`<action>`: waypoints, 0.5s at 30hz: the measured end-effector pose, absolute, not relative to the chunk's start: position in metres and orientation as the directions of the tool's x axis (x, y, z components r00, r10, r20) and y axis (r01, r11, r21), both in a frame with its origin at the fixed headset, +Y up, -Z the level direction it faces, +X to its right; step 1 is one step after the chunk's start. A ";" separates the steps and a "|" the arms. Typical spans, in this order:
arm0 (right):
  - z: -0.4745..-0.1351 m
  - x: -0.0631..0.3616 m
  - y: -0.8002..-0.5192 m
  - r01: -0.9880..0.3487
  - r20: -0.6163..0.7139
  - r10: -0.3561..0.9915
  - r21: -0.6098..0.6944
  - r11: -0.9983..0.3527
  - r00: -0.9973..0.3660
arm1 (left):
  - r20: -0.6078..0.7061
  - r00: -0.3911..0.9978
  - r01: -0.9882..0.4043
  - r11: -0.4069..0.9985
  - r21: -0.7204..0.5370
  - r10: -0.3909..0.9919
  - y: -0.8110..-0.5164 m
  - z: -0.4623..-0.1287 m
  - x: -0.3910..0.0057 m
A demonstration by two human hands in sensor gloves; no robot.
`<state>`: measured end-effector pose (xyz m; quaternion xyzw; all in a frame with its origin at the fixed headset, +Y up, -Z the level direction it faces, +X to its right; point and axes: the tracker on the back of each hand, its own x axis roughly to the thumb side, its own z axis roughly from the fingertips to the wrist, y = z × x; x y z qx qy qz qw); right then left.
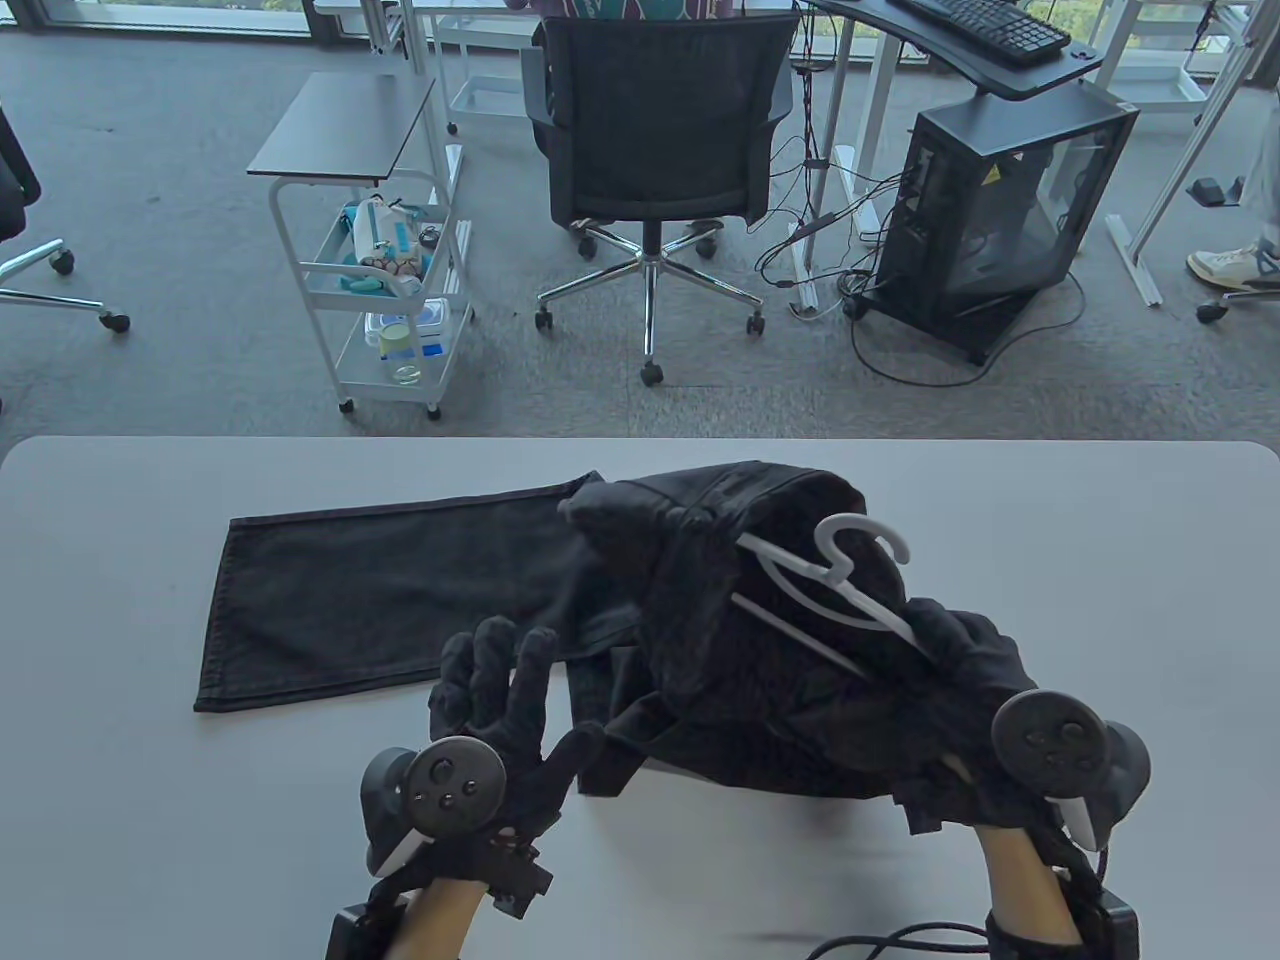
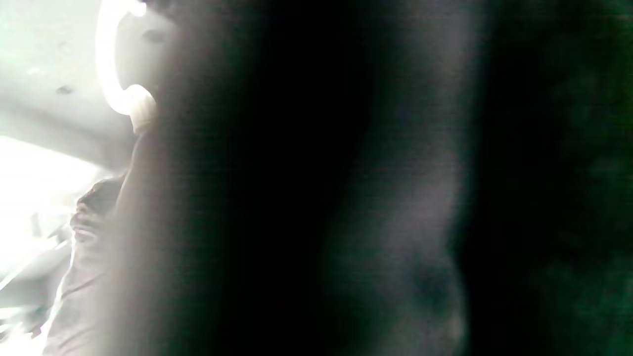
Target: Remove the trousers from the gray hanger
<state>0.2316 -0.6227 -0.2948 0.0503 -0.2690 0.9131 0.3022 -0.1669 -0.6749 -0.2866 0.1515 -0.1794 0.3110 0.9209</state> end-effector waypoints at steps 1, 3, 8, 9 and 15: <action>-0.292 0.217 -0.625 -0.565 0.287 0.487 -0.452 -0.691 -0.825 | 0.433 0.726 -0.655 0.729 0.199 0.534 -0.671 -0.282 -0.168; -0.287 0.199 -0.633 -0.553 0.324 0.450 -0.436 -0.710 -0.832 | 0.449 0.713 -0.674 0.704 0.224 0.540 -0.666 -0.277 -0.168; -0.275 0.163 -0.661 -0.595 0.427 0.439 -0.362 -0.718 -0.790 | 0.430 0.745 -0.637 0.734 0.234 0.510 -0.669 -0.275 -0.155; -0.272 0.160 -0.663 -0.607 0.476 0.422 -0.351 -0.713 -0.771 | 0.418 0.752 -0.626 0.751 0.210 0.510 -0.674 -0.279 -0.153; -0.265 0.161 -0.663 -0.642 0.545 0.415 -0.329 -0.693 -0.728 | 0.347 0.737 -0.663 0.720 0.205 0.580 -0.689 -0.291 -0.174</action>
